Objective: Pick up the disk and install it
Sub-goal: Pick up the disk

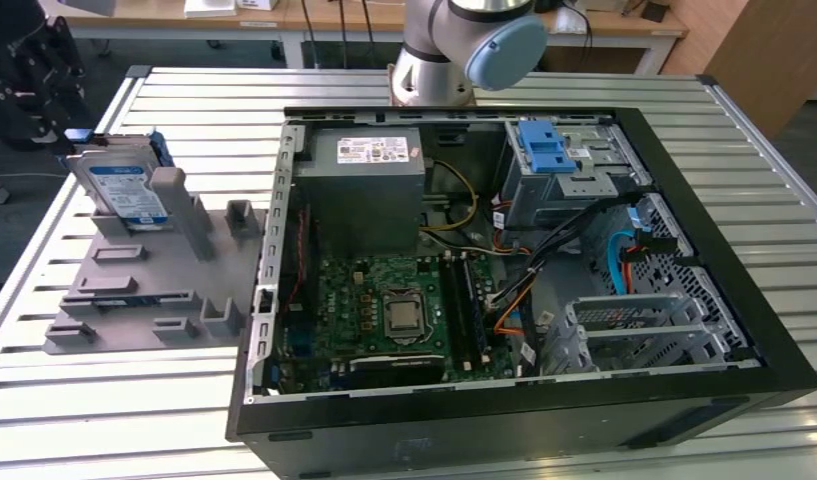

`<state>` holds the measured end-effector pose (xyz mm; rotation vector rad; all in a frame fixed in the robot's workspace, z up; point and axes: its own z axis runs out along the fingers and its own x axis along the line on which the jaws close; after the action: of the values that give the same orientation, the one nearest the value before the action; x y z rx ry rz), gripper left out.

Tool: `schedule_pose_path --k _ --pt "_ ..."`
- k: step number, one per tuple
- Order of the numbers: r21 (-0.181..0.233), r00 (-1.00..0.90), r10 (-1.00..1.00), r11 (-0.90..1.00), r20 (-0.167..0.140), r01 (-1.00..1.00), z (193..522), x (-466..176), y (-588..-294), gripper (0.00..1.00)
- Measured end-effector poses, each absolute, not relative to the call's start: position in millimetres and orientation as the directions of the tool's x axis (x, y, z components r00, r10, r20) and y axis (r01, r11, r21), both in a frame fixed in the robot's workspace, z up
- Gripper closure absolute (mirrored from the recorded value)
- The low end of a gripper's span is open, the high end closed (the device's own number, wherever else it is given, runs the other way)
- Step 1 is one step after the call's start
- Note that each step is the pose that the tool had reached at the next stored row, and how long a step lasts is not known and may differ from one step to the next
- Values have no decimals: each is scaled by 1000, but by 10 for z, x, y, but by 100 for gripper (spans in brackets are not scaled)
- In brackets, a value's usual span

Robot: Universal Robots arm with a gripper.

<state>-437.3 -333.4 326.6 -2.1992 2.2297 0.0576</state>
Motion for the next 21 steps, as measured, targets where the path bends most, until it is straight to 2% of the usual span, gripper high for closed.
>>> schedule_pose_path --k 21 --pt "20 -14 -999 13 -32 -1000 3203 -4374 -3335 41"
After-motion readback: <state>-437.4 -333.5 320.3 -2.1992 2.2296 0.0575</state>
